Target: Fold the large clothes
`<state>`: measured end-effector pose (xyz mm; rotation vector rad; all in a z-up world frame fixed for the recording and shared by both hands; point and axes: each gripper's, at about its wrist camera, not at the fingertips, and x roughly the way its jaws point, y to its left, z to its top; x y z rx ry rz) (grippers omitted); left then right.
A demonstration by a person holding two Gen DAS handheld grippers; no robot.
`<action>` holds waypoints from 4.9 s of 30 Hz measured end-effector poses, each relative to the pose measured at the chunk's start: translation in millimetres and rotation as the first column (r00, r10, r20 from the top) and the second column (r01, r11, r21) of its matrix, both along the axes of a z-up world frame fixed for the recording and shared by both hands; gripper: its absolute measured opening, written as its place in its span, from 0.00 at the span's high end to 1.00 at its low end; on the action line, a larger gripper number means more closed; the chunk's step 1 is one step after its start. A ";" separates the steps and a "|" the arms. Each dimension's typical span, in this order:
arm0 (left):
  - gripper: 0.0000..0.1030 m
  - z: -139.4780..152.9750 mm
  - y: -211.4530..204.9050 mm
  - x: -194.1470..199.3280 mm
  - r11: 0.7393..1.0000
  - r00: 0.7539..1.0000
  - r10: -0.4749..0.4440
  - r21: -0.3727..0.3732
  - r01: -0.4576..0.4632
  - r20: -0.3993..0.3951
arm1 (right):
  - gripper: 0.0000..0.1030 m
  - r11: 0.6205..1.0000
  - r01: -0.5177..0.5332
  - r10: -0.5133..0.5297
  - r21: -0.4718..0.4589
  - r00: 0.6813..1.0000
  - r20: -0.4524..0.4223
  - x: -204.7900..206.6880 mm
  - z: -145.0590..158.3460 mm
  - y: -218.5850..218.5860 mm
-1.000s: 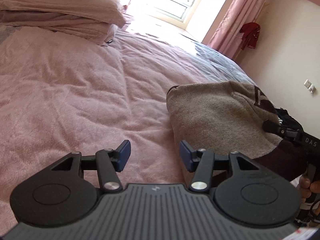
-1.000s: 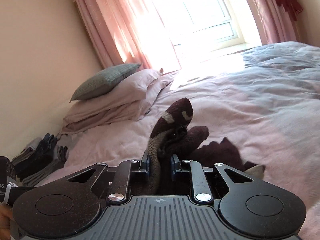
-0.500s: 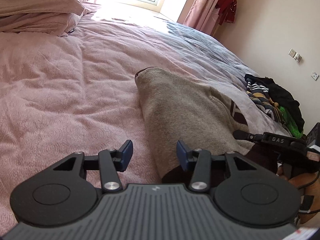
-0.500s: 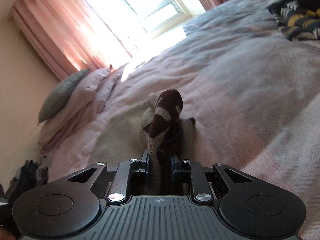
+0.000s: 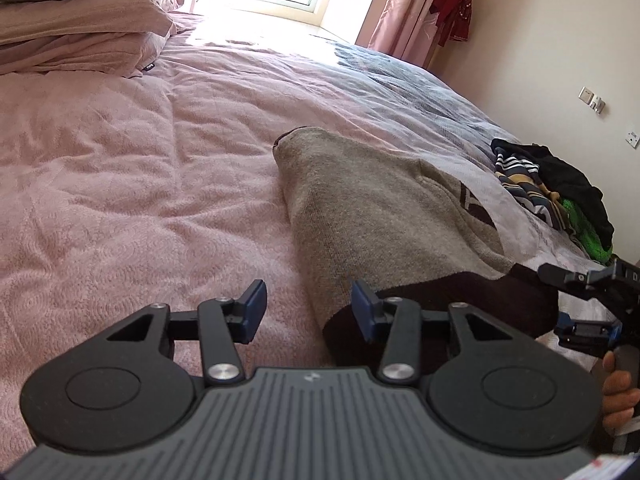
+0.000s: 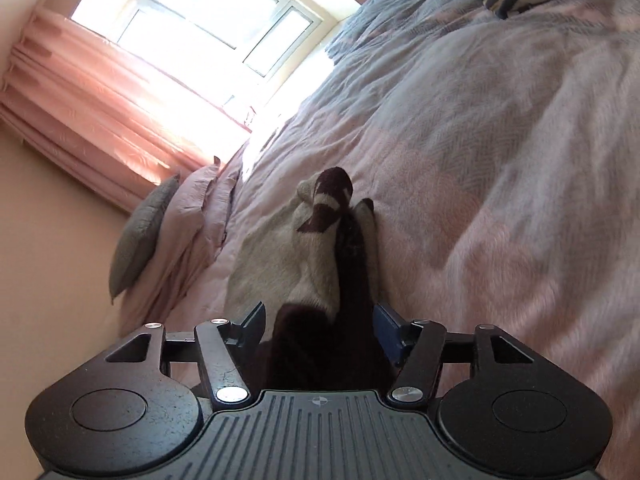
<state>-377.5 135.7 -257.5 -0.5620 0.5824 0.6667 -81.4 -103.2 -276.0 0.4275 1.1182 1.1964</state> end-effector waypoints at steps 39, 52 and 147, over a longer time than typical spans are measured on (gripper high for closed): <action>0.66 10.1 -34.2 -25.6 0.998 0.982 0.028 0.068 -0.015 -0.189 | 0.39 0.986 0.165 -0.160 0.001 0.958 -0.238 -81.6 -27.4 -30.7; 0.66 -6.7 20.3 -79.1 0.985 0.972 0.169 -0.011 -0.173 -0.164 | 0.84 0.954 0.299 -0.296 0.000 0.945 -0.137 -74.6 -44.2 24.5; 0.17 30.3 17.0 93.6 0.963 0.964 -0.252 0.071 0.259 -0.089 | 0.32 0.961 0.258 -0.230 -0.102 0.946 0.231 18.6 11.1 -79.0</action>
